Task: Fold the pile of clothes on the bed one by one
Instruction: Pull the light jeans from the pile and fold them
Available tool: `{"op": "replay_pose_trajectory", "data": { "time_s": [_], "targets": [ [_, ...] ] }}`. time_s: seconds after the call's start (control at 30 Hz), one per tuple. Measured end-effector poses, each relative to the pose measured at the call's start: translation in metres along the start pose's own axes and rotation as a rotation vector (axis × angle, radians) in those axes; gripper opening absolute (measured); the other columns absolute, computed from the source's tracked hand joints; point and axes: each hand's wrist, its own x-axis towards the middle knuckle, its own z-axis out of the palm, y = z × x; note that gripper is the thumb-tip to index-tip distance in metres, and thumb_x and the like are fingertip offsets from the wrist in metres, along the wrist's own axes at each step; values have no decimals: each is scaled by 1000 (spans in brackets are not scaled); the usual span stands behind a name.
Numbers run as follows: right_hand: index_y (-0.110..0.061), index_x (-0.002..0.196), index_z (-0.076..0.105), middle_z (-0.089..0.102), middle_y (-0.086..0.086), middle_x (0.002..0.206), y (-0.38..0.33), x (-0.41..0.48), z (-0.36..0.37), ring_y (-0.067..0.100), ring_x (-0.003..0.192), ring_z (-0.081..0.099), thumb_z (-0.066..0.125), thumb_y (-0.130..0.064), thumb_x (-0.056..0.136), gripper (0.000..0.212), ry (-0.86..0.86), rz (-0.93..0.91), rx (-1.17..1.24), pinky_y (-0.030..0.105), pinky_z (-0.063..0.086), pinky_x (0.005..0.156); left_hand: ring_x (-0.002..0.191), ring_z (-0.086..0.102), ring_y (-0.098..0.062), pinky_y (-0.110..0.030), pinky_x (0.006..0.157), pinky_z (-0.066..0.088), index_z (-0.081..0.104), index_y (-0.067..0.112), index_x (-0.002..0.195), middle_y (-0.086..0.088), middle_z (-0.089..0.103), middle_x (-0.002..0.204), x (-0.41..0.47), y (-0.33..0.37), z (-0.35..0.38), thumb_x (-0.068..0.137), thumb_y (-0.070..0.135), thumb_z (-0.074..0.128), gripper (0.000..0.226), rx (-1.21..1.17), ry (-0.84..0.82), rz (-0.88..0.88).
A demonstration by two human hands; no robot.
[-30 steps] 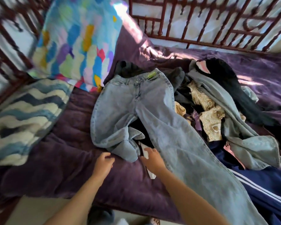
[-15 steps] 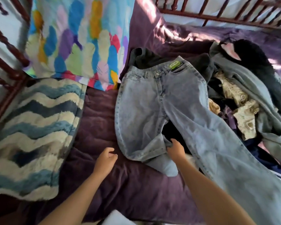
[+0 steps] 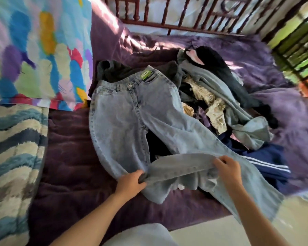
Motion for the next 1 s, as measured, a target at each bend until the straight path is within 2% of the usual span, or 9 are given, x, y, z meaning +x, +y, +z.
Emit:
{"op": "replay_pose_trajectory", "data": {
  "time_s": [0.1,0.17,0.37,0.5,0.6,0.7,0.77,0.83,1.0],
  "targets": [
    [7,61,50,45,12,54,25,-15,-50,21,51,43,57,0,84,25,39,55,119,18,35,39,76,64,-8,-18,68,42,70,20,90,7,70,81,-14,18,-9,84,29,55,18,19,168,298],
    [-2,53,44,38,-3,39,47,-25,-70,13,40,37,55,4,83,33,36,91,144,15,27,34,57,59,-4,-16,61,39,69,24,69,13,63,61,-21,27,-14,72,33,49,22,90,245,509],
    [-13,51,45,32,-8,43,90,-64,-98,6,39,28,59,2,84,39,-434,80,128,14,20,37,62,46,-6,-17,65,35,62,19,52,12,54,51,-52,21,-24,68,28,47,24,182,300,593],
    [-22,55,50,43,-10,38,96,-98,-68,3,32,34,54,-10,89,36,-931,29,-242,14,28,39,49,42,-1,-19,58,39,49,22,42,16,30,47,-90,-19,-10,61,27,50,19,356,219,468],
    [-27,67,59,57,-14,45,114,-118,-23,4,30,37,50,-21,90,26,-1214,70,-471,11,32,40,77,58,-8,-32,81,45,60,19,65,9,53,64,-119,-38,13,79,21,53,15,631,-68,202],
    [-16,77,58,57,-10,57,144,-120,16,5,44,47,54,-18,82,6,-994,160,-330,25,45,53,104,56,-10,-26,87,36,52,31,68,10,62,92,-148,-47,41,93,29,42,26,471,-204,-82],
    [-5,98,64,62,3,87,157,-114,36,18,80,58,52,-16,88,19,-809,73,-379,33,47,80,107,57,-12,-26,88,41,61,33,90,10,63,108,-160,-48,58,93,28,46,16,260,-110,-246],
    [-6,128,50,54,13,123,161,-111,49,29,114,52,52,-25,92,41,-686,30,-461,30,40,94,110,57,-19,-28,88,42,60,19,114,-1,62,118,-163,-44,73,93,26,50,24,23,-65,-421],
    [-16,135,44,43,13,133,153,-105,76,31,124,41,64,-38,84,59,-694,-4,-498,30,36,101,117,53,-29,-34,91,42,34,8,141,-13,54,129,-151,-35,81,92,33,53,58,-190,67,-676]
  ]
}}
